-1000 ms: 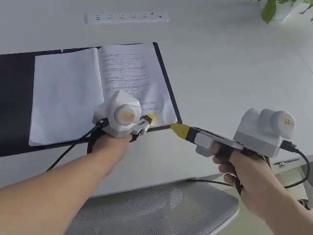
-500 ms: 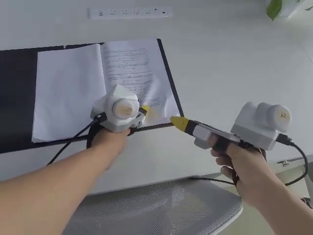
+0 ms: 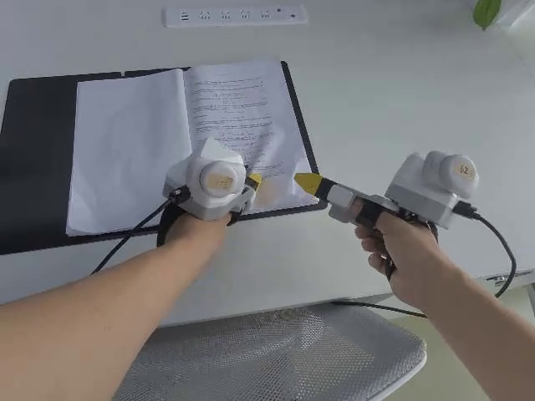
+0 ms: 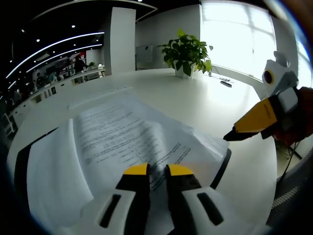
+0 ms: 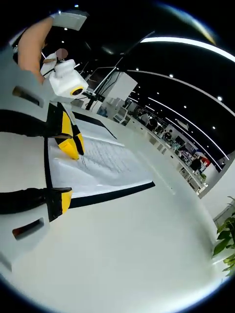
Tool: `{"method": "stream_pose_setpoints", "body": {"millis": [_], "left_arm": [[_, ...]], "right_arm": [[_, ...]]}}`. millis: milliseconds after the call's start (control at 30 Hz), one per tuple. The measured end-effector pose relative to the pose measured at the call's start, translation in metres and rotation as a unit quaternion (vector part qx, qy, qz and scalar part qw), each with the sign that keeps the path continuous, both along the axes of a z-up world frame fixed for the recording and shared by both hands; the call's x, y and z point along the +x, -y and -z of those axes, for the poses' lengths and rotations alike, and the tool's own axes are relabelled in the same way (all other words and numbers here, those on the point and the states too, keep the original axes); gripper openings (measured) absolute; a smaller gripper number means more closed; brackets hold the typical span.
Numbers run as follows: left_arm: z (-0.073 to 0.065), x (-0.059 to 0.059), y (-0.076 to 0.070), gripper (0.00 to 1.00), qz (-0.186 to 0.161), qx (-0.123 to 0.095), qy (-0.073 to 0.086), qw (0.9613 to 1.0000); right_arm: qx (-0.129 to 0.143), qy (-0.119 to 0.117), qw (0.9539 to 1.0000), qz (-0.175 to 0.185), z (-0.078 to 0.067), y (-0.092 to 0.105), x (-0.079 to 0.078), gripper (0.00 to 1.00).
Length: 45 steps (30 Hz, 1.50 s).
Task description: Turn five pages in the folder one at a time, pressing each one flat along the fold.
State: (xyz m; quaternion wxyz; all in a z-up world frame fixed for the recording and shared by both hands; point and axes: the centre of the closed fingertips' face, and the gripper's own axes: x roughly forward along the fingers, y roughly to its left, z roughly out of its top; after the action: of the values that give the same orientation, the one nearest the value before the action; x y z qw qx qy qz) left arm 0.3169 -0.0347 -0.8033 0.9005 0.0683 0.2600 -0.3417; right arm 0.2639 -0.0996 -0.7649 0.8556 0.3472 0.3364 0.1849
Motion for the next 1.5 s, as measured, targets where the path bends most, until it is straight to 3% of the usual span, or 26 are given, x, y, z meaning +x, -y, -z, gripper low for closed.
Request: {"method": "stream_pose_setpoints", "body": {"millis": [133,233,433,633,700,733,767,800,867,933,1033,1167,1400,1500], "left_arm": [[0.001,0.000,0.000,0.11,0.000,0.000,-0.001,1.0000],[0.000,0.000,0.000,0.11,0.000,0.000,-0.001,1.0000],[0.002,0.001,0.000,0.11,-0.002,-0.003,-0.003,1.0000],[0.001,0.001,0.000,0.11,-0.005,-0.010,-0.010,0.9999],[0.000,0.002,-0.004,0.05,-0.013,-0.012,-0.014,0.9997],[-0.002,0.000,-0.004,0.05,-0.016,-0.025,-0.023,0.9993],[-0.003,-0.003,-0.003,0.08,-0.019,-0.045,-0.036,0.9981],[-0.005,-0.003,-0.005,0.11,-0.019,-0.041,-0.033,0.9984],[-0.009,-0.007,-0.007,0.24,-0.023,-0.053,-0.033,0.9978],[-0.013,-0.011,-0.014,0.28,-0.027,-0.056,-0.038,0.9974],[-0.022,-0.016,-0.028,0.24,-0.031,-0.054,-0.035,0.9974],[-0.037,-0.017,-0.053,0.30,-0.059,-0.078,-0.042,0.9943],[-0.063,-0.024,-0.111,0.34,-0.110,-0.105,-0.043,0.9874],[-0.070,-0.034,-0.139,0.35,-0.127,-0.109,-0.052,0.9845]], "right_arm": [[0.004,-0.013,0.9999,-0.001,0.009,-0.003,0.003,0.37],[0.004,-0.013,0.9999,-0.010,0.012,-0.006,0.003,0.26],[0.009,-0.022,0.9997,0.012,0.016,-0.003,0.007,0.02],[0.014,-0.030,0.9985,0.044,0.019,0.001,0.010,0.00],[0.031,-0.023,0.9978,0.054,0.015,0.001,0.012,0.00],[0.026,-0.024,0.9980,0.053,0.015,0.001,0.011,0.00],[0.022,-0.022,0.9981,0.054,0.014,0.002,0.010,0.00],[0.023,-0.019,0.9982,0.053,0.012,0.001,0.010,0.00],[0.027,-0.007,0.9980,0.056,0.005,0.000,0.011,0.00],[0.028,0.003,0.9981,0.054,-0.002,-0.003,0.011,0.00],[0.027,0.025,0.9982,0.047,-0.014,-0.008,0.012,0.00],[0.023,0.061,0.9976,0.025,-0.034,-0.019,0.013,0.00],[0.008,0.111,0.9936,-0.020,-0.068,-0.047,0.011,0.00],[0.004,0.134,0.9901,-0.042,-0.082,-0.062,0.010,0.00]]}}
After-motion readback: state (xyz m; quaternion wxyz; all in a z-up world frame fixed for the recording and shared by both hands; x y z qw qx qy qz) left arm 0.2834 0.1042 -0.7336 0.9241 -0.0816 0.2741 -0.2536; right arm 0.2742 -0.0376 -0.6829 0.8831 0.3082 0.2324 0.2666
